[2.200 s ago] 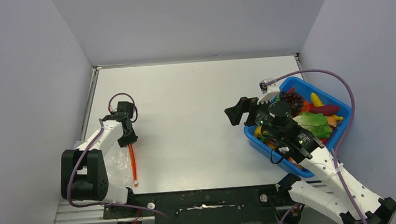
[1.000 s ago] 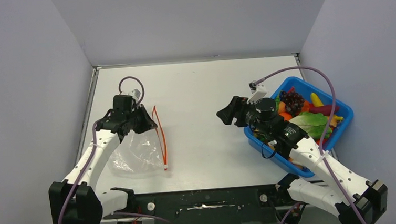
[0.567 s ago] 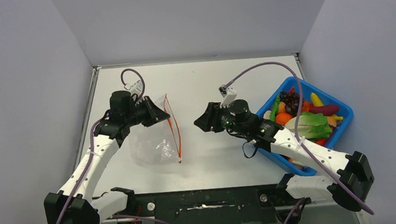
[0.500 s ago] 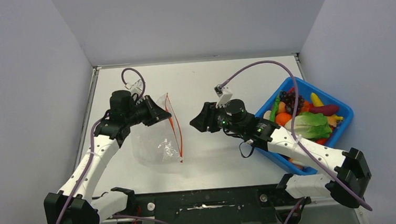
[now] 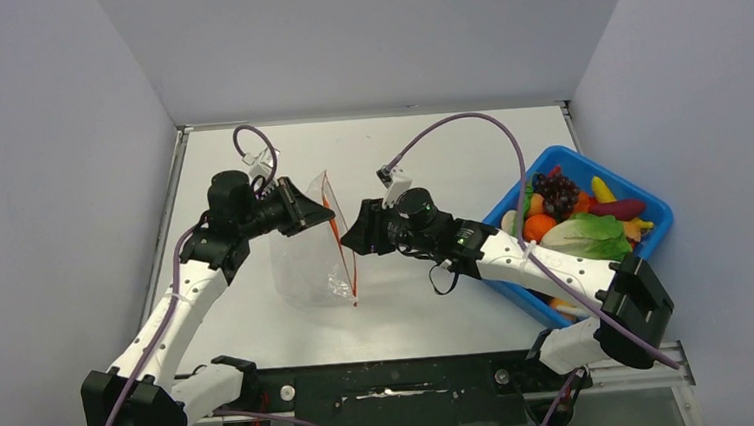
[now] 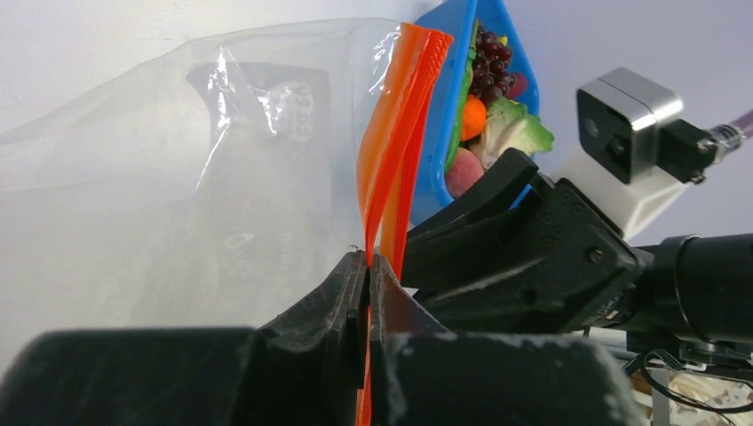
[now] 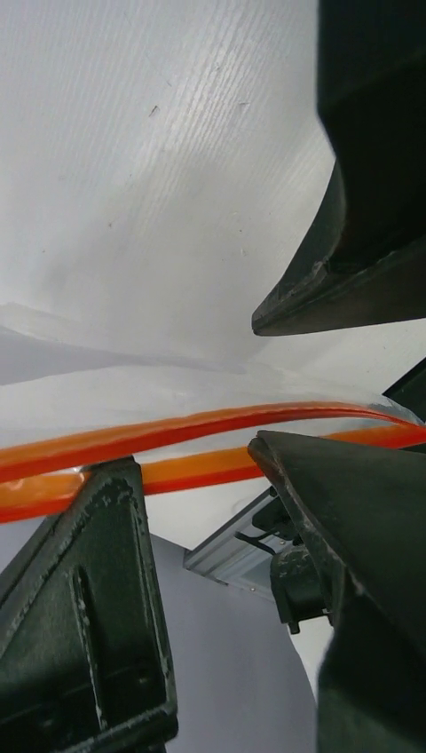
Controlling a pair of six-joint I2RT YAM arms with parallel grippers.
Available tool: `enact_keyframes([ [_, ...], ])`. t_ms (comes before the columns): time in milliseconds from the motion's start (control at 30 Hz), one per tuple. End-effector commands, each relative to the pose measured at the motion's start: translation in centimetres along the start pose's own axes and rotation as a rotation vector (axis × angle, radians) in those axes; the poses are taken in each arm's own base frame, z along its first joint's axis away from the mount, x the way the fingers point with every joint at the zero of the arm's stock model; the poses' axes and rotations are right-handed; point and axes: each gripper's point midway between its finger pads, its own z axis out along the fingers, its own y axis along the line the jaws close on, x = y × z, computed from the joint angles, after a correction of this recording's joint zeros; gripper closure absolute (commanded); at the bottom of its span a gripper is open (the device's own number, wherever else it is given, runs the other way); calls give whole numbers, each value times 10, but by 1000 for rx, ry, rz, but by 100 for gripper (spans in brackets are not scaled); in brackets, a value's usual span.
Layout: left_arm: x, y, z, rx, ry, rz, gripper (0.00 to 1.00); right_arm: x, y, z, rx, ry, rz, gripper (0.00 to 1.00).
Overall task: Place the food in the zip-top bag and seal the zipper
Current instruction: Open the zipper of the food storage bag.
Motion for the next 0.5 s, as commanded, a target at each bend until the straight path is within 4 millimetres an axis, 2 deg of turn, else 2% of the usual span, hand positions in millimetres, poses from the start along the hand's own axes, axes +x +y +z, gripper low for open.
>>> enact_keyframes([
  [0,-9,-30,-8,108,-36,65,100,-24,8,2,-2,-56,-1,60],
  [167,-7,-11,-10,-18,8,102,100,-31,-5,-5,5,-77,-1,100],
  [300,-16,13,-19,-197,-1,150,100,-38,-20,-14,43,-118,22,100],
  [367,-24,16,-22,-246,-22,166,98,-41,-21,-16,41,-134,35,100],
  [467,-28,1,-20,-183,-31,189,76,-47,-15,-17,18,-161,46,100],
])
